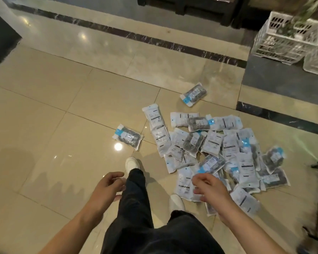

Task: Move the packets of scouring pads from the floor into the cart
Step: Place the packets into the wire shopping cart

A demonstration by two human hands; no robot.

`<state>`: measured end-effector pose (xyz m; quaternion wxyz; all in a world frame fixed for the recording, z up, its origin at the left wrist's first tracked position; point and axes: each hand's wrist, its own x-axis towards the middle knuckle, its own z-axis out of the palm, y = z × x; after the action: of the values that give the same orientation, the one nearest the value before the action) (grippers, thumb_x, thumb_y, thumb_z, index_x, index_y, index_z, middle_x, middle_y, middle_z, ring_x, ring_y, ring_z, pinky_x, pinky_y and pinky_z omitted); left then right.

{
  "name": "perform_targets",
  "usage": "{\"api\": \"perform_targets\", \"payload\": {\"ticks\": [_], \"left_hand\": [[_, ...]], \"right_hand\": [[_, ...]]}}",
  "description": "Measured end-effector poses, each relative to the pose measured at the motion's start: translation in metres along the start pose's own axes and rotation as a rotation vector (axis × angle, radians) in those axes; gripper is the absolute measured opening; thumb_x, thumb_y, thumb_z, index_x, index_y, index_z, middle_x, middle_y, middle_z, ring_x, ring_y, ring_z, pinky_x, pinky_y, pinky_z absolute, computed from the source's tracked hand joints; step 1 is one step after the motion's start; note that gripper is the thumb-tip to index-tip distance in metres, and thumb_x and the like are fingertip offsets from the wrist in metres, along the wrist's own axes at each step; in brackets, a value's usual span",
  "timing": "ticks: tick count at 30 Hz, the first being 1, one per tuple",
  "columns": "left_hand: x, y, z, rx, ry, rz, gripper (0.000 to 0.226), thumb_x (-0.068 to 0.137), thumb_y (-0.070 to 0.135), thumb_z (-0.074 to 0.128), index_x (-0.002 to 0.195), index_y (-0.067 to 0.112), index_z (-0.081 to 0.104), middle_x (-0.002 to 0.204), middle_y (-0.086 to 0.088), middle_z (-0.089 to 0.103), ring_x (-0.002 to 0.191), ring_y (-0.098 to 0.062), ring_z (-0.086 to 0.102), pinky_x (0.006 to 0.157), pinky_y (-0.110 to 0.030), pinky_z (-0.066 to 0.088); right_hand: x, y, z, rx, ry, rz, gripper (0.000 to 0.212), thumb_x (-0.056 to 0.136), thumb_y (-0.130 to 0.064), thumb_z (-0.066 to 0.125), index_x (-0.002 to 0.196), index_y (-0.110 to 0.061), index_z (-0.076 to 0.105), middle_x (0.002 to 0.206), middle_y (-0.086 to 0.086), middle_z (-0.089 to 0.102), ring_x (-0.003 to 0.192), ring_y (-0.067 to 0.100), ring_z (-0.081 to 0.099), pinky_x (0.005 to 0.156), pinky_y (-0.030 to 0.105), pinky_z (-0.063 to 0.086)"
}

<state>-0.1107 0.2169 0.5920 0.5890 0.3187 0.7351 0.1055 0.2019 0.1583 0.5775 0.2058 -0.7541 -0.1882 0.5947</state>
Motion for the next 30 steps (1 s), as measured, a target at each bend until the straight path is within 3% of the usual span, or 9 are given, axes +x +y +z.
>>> {"api": "perform_targets", "payload": {"ticks": [5,8,15,19,21,23,26,28,30], "left_hand": [[0.109,0.049,-0.032,0.039,-0.13,-0.05,0.023,0.104,0.03,0.061,0.127,0.028,0.062,0.123,0.001,0.069,0.112,-0.016,0.067,0.088,-0.035,0.055],[0.172,0.073,-0.048,0.073,-0.192,-0.058,0.022,0.103,0.027,0.062,0.125,0.03,0.062,0.122,0.0,0.068,0.114,-0.018,0.066,0.089,-0.034,0.054],[0.344,0.086,-0.066,0.094,-0.129,-0.173,0.028,0.102,0.02,0.065,0.129,0.013,0.064,0.119,-0.007,0.07,0.12,-0.028,0.067,0.094,-0.039,0.055],[0.456,0.047,-0.05,0.088,-0.032,-0.227,0.028,0.098,0.018,0.07,0.126,0.016,0.065,0.129,-0.013,0.069,0.12,-0.028,0.067,0.091,-0.039,0.056],[0.513,0.018,-0.031,0.057,0.015,-0.248,0.028,0.097,0.019,0.072,0.123,0.021,0.064,0.13,-0.012,0.068,0.123,-0.028,0.065,0.087,-0.038,0.057],[0.565,-0.008,-0.006,0.043,0.029,-0.258,0.038,0.096,0.02,0.074,0.131,0.022,0.059,0.131,-0.011,0.065,0.121,-0.026,0.062,0.087,-0.038,0.057],[0.635,-0.053,0.028,0.015,0.077,-0.264,0.062,0.093,0.022,0.078,0.146,0.02,0.046,0.137,-0.01,0.055,0.117,-0.024,0.057,0.099,-0.044,0.056],[0.678,-0.087,0.047,-0.026,0.134,-0.295,0.069,0.091,0.023,0.079,0.15,0.017,0.043,0.143,-0.01,0.054,0.108,-0.022,0.057,0.103,-0.046,0.054],[0.716,-0.116,0.057,-0.11,0.207,-0.367,0.074,0.088,0.024,0.082,0.151,0.016,0.043,0.148,-0.008,0.054,0.113,-0.022,0.055,0.105,-0.047,0.05]], "right_hand": [[0.058,-0.053,0.039,-0.009,0.086,0.053,0.006,0.098,-0.032,0.071,0.103,-0.029,0.073,0.106,0.0,0.076,0.099,0.02,0.074,0.091,0.043,0.06],[0.097,-0.077,0.071,-0.029,0.128,0.089,0.003,0.097,-0.032,0.074,0.099,-0.031,0.074,0.105,-0.004,0.077,0.103,0.02,0.073,0.098,0.045,0.059],[0.241,-0.098,0.137,-0.036,0.114,0.177,0.01,0.093,-0.04,0.074,0.101,-0.037,0.073,0.104,-0.01,0.076,0.101,0.017,0.074,0.099,0.047,0.059],[0.376,-0.074,0.178,-0.096,0.064,0.14,0.02,0.087,-0.047,0.076,0.102,-0.037,0.069,0.108,-0.012,0.074,0.106,0.018,0.072,0.1,0.046,0.059],[0.451,-0.052,0.197,-0.148,0.057,0.113,0.027,0.09,-0.045,0.076,0.114,-0.035,0.065,0.116,-0.012,0.071,0.111,0.017,0.068,0.103,0.042,0.055],[0.52,-0.024,0.211,-0.163,0.101,0.127,0.044,0.092,-0.045,0.075,0.13,-0.028,0.063,0.132,-0.003,0.067,0.114,0.019,0.064,0.1,0.036,0.051],[0.597,0.017,0.236,-0.211,0.163,0.151,0.064,0.09,-0.05,0.077,0.143,-0.021,0.056,0.147,0.005,0.056,0.124,0.025,0.058,0.094,0.031,0.043],[0.639,0.041,0.246,-0.287,0.22,0.126,0.077,0.084,-0.052,0.082,0.147,-0.019,0.052,0.145,0.004,0.053,0.131,0.025,0.054,0.1,0.033,0.043],[0.672,0.059,0.253,-0.281,0.262,0.093,0.077,0.083,-0.047,0.085,0.146,-0.015,0.053,0.126,-0.003,0.051,0.115,0.016,0.052,0.094,0.03,0.042]]}}
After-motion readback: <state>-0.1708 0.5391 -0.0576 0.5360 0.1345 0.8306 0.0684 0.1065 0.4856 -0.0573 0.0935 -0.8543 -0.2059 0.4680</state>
